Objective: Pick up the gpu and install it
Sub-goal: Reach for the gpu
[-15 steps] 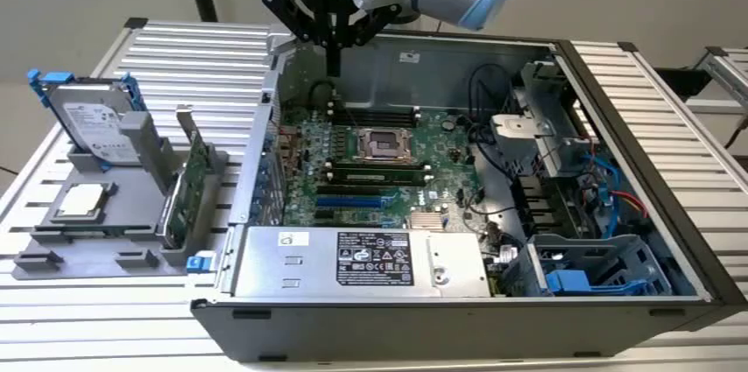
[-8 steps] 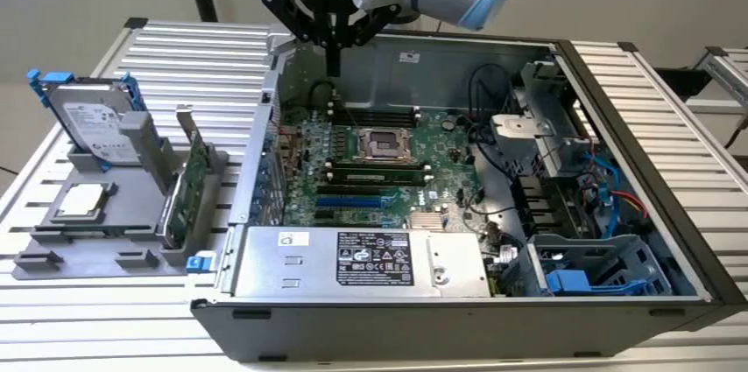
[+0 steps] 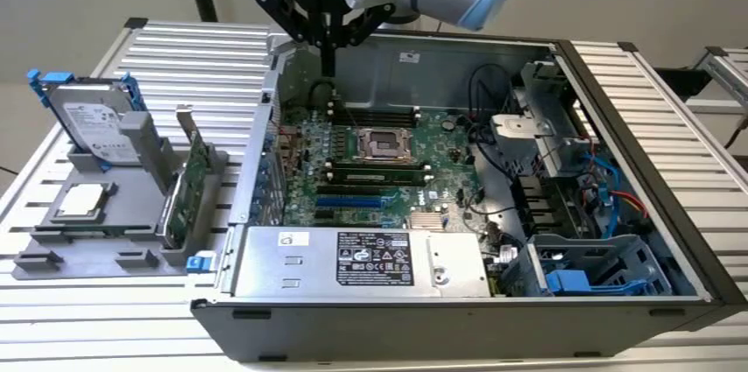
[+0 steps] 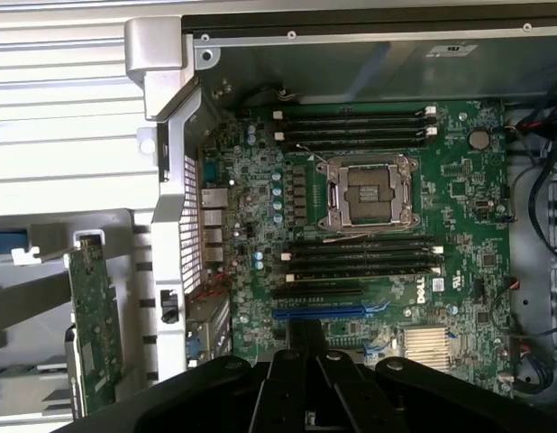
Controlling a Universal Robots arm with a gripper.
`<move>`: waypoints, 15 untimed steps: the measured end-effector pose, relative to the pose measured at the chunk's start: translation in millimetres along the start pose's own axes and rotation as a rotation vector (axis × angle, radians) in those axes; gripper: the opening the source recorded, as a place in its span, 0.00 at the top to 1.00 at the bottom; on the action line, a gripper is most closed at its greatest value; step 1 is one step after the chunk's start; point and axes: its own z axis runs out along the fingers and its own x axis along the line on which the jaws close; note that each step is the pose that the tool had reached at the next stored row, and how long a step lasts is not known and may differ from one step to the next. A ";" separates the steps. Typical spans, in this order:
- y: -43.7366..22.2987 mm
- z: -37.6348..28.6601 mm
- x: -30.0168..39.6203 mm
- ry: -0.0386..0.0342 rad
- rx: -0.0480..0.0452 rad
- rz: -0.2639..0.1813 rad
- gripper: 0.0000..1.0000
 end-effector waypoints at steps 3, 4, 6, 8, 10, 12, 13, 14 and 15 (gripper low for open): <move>-0.3 -0.1 4.6 0.0000 0.0000 0.000 1.00; -0.4 -0.2 6.4 0.0000 0.0000 0.000 1.00; -0.7 -0.2 9.9 0.0000 0.0000 0.000 1.00; -1.0 -0.3 13.0 0.0000 -0.0001 0.000 1.00; -1.3 -0.3 17.8 -0.0001 -0.0002 0.000 1.00; -1.6 -0.5 22.6 0.0000 0.0000 0.000 1.00; -1.8 -0.6 25.0 0.0000 -0.0001 0.000 1.00; -2.0 -0.6 27.5 0.0000 -0.0001 0.000 1.00; -2.1 -0.7 29.8 0.0000 -0.0001 0.000 1.00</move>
